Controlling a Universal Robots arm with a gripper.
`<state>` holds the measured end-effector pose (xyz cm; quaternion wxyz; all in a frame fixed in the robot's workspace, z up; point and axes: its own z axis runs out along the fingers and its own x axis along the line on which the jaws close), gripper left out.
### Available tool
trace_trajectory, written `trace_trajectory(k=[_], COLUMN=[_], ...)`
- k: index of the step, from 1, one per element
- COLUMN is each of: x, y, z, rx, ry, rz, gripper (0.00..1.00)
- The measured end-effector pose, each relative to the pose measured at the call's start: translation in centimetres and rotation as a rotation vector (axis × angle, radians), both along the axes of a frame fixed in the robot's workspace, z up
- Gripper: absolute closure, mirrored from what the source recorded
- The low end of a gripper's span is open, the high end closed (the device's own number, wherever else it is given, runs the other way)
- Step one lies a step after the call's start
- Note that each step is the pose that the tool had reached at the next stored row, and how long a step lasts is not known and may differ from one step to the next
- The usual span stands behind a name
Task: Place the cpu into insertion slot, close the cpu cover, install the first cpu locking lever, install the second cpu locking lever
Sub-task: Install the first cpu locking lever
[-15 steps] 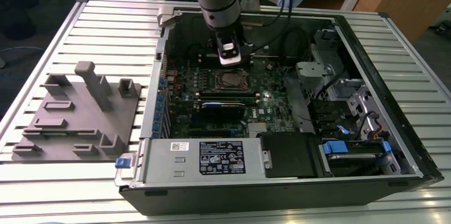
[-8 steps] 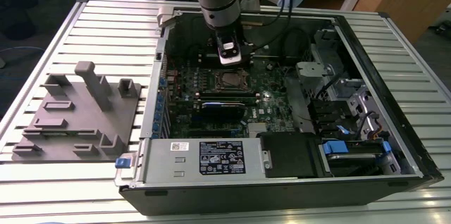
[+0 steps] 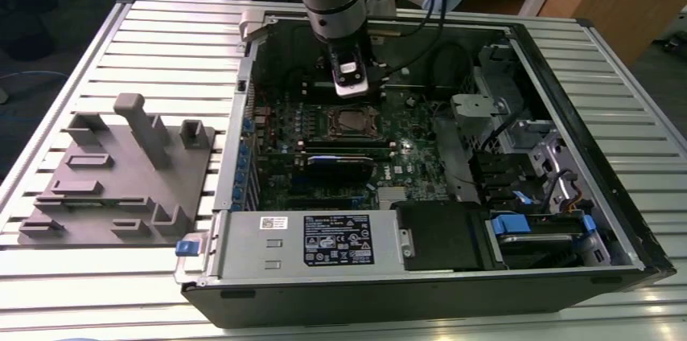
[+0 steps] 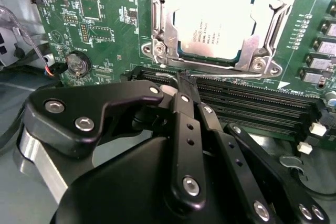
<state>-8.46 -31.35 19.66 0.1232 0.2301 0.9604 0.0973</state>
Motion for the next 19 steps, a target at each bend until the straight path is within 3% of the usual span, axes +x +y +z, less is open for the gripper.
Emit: trace_trajectory(k=[3, 6, 11, 19], x=[-0.03, -0.17, -0.26, -0.26], y=[0.00, 0.02, 0.19, 0.44], z=[-0.10, -0.16, -0.25, -0.36], rx=[0.0000, 0.0003, -0.0002, -0.0005], ry=[-0.0071, -0.0102, -0.0114, -0.0113], rz=[-0.003, -0.005, -0.013, -0.057], gripper=[0.89, 0.89, 0.89, 0.89])
